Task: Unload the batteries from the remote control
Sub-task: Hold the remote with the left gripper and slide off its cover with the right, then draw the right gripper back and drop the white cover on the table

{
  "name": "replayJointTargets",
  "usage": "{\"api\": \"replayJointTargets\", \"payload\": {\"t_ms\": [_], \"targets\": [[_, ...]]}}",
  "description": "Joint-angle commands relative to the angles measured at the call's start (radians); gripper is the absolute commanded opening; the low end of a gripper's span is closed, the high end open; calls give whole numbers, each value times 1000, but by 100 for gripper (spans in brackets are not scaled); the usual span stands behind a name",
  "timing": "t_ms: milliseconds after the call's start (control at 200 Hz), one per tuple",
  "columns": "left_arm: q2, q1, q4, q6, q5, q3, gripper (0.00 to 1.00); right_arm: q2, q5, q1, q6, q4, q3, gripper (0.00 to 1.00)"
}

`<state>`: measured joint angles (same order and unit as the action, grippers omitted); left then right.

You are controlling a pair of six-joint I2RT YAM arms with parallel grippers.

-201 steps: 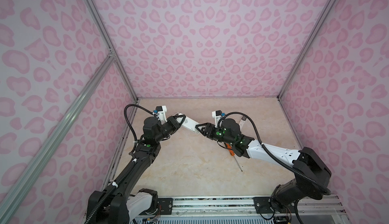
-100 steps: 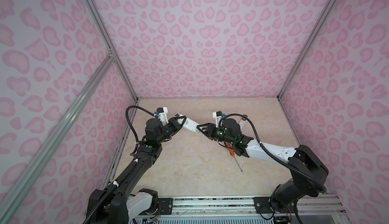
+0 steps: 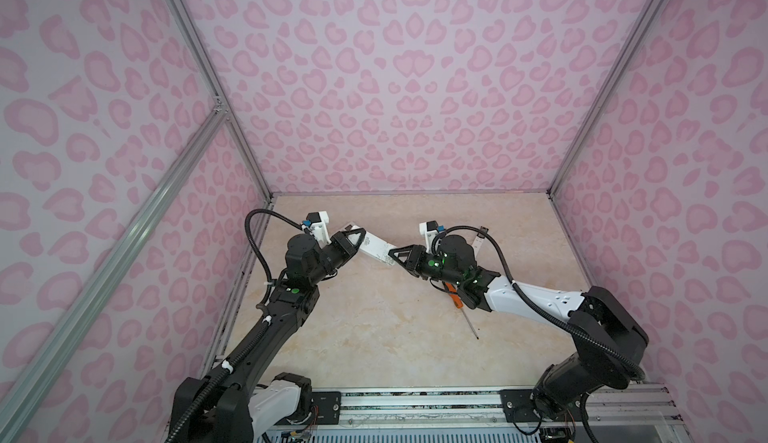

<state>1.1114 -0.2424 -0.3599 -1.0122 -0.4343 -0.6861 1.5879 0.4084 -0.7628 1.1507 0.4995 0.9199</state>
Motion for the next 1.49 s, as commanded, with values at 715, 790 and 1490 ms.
{"api": "replayJointTargets", "payload": {"t_ms": [715,790,1490], "targets": [[194,0,-76,-124,-96,-93,4,12,-38,3,66,140,-26,16],[214,-1,-79,-126,-104,-106,4,11,-39,8,55,123,-18,16],[464,36,-128,-111,-212,-144,4,-33,-102,96,-190,-163,77,11]]}}
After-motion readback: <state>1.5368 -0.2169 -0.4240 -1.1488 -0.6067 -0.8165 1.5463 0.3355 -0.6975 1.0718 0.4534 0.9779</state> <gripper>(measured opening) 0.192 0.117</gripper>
